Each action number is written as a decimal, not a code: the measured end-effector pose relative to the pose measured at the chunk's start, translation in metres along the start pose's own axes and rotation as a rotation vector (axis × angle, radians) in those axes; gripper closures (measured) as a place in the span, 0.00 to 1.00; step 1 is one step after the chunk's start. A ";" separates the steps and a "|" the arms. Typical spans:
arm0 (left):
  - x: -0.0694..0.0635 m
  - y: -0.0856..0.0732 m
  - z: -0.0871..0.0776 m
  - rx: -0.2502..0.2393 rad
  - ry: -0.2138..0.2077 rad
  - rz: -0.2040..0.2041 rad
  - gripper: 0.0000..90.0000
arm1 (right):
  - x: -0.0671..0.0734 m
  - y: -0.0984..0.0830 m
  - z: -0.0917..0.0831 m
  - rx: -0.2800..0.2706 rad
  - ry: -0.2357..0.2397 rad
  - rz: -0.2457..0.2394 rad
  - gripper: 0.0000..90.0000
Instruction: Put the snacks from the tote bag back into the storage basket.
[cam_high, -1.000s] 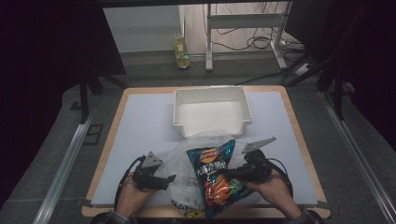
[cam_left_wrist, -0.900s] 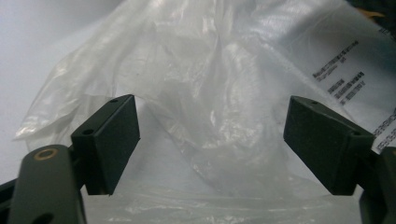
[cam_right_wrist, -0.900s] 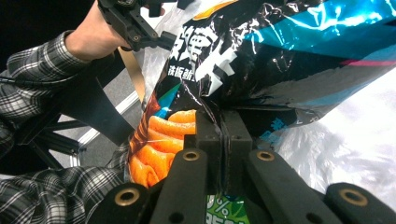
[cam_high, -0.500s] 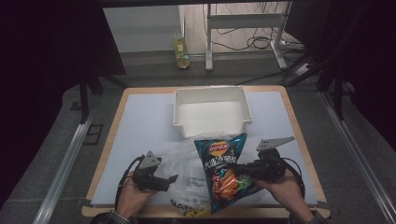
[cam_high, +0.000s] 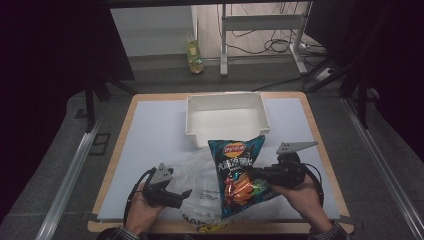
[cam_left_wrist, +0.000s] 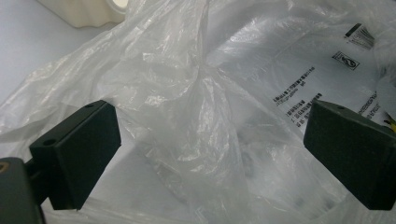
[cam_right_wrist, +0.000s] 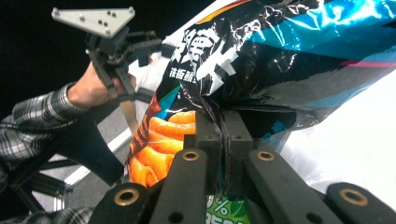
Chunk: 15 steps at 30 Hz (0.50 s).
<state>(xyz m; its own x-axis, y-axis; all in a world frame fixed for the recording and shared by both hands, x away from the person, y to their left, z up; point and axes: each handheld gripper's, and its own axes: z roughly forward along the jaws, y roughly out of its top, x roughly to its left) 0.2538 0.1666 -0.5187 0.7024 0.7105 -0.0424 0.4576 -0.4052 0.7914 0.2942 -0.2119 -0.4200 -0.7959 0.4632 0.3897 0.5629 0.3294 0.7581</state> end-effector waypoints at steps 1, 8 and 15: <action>0.000 0.000 0.000 0.000 -0.001 0.004 0.04 | -0.001 0.001 0.000 -0.006 0.001 0.001 0.97; -0.001 0.000 0.000 0.001 0.002 0.027 0.04 | -0.003 0.012 0.006 -0.025 -0.014 0.001 0.97; 0.000 0.000 0.000 -0.008 0.009 0.013 0.04 | -0.010 0.024 0.013 -0.050 -0.035 0.000 0.97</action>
<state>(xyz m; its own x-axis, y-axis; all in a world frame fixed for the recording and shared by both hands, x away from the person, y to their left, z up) 0.2539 0.1665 -0.5191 0.7037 0.7100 -0.0267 0.4437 -0.4097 0.7970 0.3185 -0.1978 -0.4120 -0.7871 0.4923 0.3716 0.5504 0.2883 0.7836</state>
